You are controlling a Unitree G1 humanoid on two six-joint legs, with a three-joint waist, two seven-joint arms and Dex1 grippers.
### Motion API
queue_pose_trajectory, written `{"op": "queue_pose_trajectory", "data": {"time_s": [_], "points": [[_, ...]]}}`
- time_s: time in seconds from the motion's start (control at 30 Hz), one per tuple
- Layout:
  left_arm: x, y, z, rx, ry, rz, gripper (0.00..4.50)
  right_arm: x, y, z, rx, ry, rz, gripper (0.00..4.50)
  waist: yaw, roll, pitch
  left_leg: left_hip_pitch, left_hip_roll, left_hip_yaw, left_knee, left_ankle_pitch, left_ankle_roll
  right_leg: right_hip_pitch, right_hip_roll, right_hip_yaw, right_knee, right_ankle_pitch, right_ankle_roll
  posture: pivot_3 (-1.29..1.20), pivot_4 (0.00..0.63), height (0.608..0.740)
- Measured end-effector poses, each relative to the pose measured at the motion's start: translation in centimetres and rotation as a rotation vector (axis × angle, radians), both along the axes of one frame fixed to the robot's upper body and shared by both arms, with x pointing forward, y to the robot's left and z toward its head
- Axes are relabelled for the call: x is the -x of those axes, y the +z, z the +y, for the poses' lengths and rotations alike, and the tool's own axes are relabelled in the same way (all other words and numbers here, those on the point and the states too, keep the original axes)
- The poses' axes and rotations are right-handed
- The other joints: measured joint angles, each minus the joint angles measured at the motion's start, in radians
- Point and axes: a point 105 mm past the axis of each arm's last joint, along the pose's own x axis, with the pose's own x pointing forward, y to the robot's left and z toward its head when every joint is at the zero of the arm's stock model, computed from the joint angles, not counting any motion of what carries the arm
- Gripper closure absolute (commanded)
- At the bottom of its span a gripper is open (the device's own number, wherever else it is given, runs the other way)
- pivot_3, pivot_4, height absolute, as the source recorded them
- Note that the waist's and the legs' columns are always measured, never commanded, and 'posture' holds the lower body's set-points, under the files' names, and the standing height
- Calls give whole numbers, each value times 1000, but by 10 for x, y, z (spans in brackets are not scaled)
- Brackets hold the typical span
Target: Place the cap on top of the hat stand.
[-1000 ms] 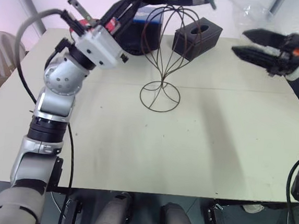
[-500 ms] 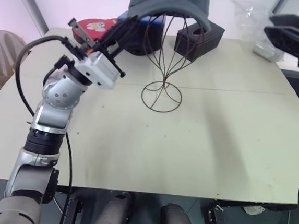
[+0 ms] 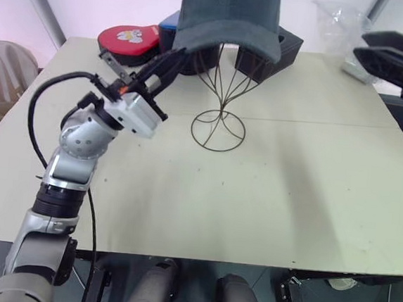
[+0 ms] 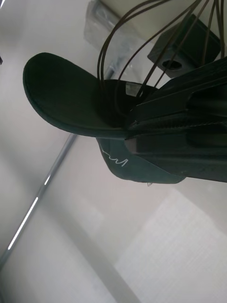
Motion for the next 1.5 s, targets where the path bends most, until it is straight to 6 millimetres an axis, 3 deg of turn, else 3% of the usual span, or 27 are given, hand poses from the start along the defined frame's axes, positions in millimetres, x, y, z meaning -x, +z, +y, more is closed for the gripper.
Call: {"op": "queue_pose_trajectory", "data": {"time_s": [0.23, 0.57, 0.9, 1.5], "points": [[2, -15, -3, -45, -21, 36, 4464, -1, -18, 1, 68, 3, 40, 1432, 0, 0, 0, 0, 0, 0, 0, 0, 0, 0, 0, 0, 0, 0, 0, 0, 150, 740], [3, -29, -2, -110, -38, 47, 4464, 0, -19, 1, 84, -3, 30, 1432, 1, 0, 0, 0, 0, 0, 0, 0, 0, 0, 0, 0, 0, 0, 0, 0, 150, 740], [9, -57, 3, -121, -35, 120, 4464, -2, -21, 1, 95, -12, 25, 1432, 0, 0, 0, 0, 0, 0, 0, 0, 0, 0, 0, 1, 0, 0, 0, 0, 150, 740], [14, -65, 2, -124, -30, 138, 4464, -5, -24, 4, 117, -9, 21, 1432, 0, 0, 0, 0, 0, 0, 0, 0, 1, 0, 0, 0, 0, 0, 0, 0, 150, 740]]}}
